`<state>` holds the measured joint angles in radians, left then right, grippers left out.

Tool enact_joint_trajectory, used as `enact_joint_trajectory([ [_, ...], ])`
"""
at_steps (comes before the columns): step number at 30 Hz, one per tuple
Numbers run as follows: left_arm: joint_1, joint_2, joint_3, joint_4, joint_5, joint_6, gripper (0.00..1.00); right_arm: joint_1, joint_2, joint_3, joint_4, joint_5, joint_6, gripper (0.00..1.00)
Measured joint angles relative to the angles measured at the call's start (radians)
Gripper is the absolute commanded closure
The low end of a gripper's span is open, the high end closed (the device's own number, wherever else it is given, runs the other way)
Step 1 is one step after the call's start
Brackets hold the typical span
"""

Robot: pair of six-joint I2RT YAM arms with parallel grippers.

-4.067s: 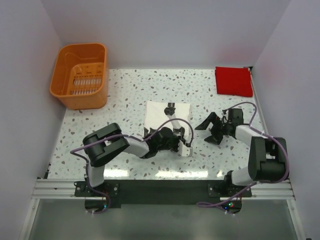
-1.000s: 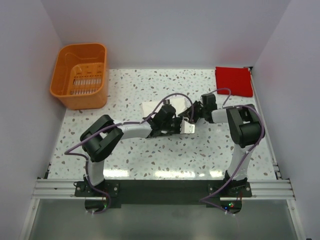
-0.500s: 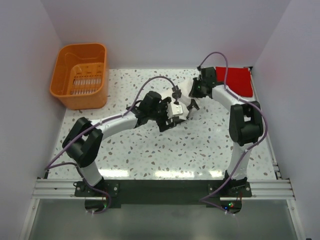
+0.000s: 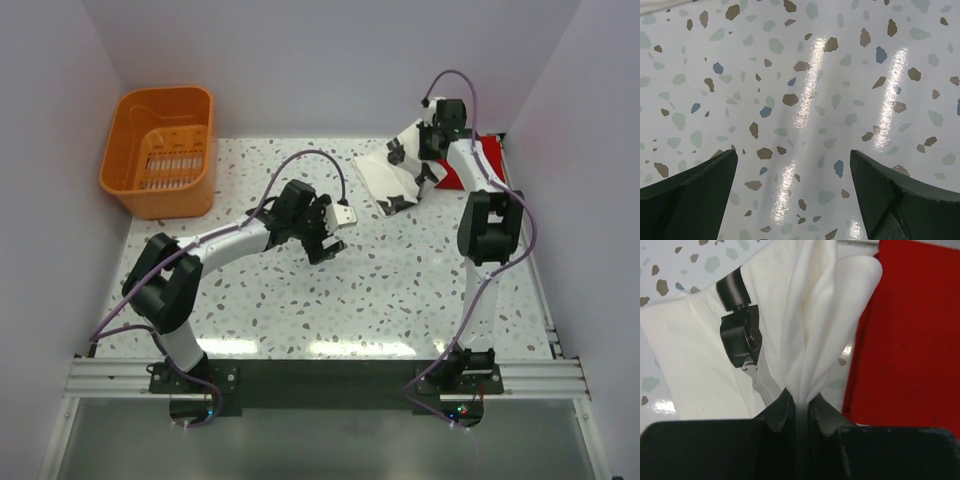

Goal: Fold and stack the t-shirts
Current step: Neatly place the folded tshirt to the corner

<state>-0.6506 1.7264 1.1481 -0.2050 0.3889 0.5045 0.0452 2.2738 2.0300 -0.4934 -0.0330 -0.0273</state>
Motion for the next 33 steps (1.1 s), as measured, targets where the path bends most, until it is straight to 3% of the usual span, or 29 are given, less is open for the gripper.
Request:
enact_joint_trajectory([
  [12,0.019,0.029,0.006,-0.019,-0.014,-0.012,0.00,-0.024,0.044,0.209,-0.035,0.044,-0.124,1.00],
  [33,0.047,0.071,0.013,-0.021,-0.003,0.003,0.00,-0.033,0.018,0.232,-0.092,0.105,-0.105,1.00],
])
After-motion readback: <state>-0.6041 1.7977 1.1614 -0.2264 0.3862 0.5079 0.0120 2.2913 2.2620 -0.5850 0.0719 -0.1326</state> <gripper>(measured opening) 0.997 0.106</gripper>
